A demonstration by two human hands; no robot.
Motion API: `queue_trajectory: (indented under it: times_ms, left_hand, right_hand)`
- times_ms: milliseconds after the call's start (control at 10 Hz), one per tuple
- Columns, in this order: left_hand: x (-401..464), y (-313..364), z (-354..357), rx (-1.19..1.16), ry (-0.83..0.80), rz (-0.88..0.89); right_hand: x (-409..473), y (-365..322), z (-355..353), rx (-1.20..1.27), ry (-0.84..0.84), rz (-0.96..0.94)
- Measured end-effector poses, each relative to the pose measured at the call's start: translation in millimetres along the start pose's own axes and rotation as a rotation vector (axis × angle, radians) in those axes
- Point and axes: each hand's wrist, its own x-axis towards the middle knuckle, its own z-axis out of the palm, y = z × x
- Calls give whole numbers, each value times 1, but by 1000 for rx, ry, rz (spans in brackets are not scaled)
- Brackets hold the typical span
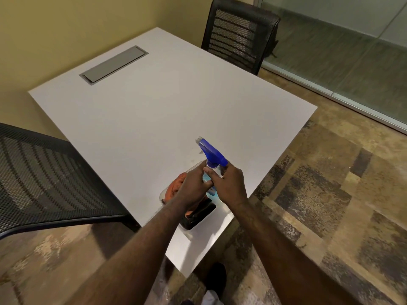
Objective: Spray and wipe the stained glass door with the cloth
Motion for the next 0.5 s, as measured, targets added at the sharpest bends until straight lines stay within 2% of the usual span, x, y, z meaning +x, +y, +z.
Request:
queue_trajectory:
  times_ms: [200, 300, 500]
  left_hand:
    - [0, 2, 0, -43, -27, -17]
    - [-10, 7, -6, -58, -50, 39]
    - [-48, -8, -36, 61, 25, 31]
  right_hand:
    - [0, 3, 3, 21, 1, 43]
    - [-7, 5, 1, 2, -47, 20]
    - [-50, 3, -16, -174, 41, -87]
